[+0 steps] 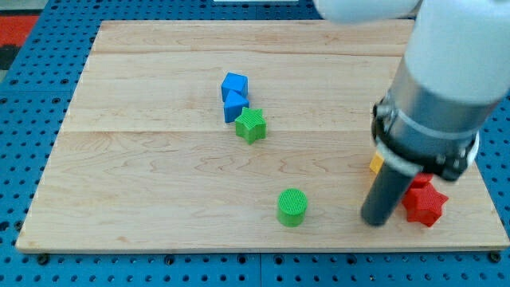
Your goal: Push the green circle right to the green star
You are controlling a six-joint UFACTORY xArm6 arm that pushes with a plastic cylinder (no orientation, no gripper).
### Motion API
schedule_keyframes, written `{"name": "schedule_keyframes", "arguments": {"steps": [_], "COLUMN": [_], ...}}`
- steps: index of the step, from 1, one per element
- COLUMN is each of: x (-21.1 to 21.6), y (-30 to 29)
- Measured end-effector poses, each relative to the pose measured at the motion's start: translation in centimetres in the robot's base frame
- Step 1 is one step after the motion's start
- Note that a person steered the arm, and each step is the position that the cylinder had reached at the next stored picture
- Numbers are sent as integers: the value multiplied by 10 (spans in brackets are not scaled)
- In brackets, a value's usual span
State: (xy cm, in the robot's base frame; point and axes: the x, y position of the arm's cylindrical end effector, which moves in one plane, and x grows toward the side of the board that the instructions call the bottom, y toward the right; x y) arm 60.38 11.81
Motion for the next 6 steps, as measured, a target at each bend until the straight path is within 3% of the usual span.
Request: {"name": "schedule_keyframes", "arguments": {"steps": [1,3,4,5,6], "x": [7,-69,-90,-87,-98], "y": [-71,-116,-121,-57,-61]}}
